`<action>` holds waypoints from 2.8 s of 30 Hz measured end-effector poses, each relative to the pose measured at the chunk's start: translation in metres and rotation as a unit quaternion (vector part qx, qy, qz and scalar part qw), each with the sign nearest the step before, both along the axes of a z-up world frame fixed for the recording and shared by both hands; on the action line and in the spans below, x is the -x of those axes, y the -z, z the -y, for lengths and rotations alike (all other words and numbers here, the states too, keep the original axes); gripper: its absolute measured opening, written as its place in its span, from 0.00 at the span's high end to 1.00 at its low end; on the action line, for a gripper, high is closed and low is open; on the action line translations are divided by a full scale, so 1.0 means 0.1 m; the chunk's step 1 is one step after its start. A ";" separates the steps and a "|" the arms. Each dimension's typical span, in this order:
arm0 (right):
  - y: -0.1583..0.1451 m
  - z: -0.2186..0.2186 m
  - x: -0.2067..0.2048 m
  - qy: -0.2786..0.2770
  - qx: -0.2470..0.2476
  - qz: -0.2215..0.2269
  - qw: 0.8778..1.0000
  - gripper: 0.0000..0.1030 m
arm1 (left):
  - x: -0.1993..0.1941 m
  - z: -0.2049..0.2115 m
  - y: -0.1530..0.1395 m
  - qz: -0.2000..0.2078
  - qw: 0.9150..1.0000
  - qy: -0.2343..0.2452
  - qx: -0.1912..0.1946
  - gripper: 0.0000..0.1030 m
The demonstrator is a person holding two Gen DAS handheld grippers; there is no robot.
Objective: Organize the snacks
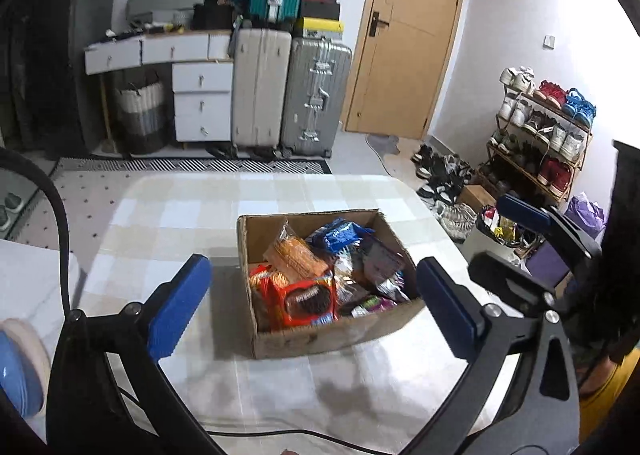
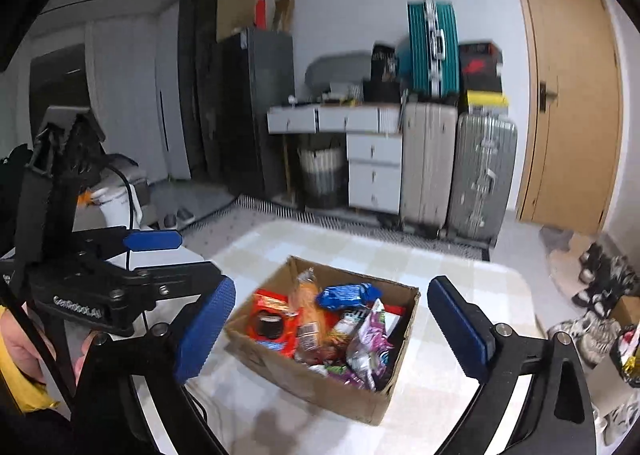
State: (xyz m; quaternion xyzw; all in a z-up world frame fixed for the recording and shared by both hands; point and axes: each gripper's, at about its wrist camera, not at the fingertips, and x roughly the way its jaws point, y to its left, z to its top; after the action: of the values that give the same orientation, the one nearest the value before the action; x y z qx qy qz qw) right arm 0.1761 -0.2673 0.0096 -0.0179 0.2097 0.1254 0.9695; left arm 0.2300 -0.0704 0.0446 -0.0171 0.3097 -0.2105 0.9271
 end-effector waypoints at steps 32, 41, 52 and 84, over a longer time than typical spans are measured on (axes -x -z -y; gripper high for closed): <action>0.57 -0.23 1.85 0.119 -0.044 0.081 0.989 0.00 | 2.09 -0.64 0.20 0.126 0.976 -0.170 -0.050 0.01; 0.66 -0.26 1.80 0.124 -0.024 0.088 0.988 0.00 | 1.87 -0.54 0.29 0.109 0.980 -0.159 -0.038 0.01; 0.74 -0.27 1.77 0.124 -0.021 0.077 0.989 0.00 | 1.86 -0.39 0.36 0.108 0.983 -0.140 -0.051 0.01; 0.79 -0.22 1.77 0.134 -0.035 0.062 0.988 0.00 | 1.92 -0.36 0.42 0.117 0.983 -0.128 -0.063 0.01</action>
State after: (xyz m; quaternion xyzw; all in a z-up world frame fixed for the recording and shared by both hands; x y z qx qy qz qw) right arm -0.0008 -0.2455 -0.0693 0.0370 0.1454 0.0005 0.9887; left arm 0.0381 -0.0347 0.0030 0.0261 0.2070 -0.0705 0.9755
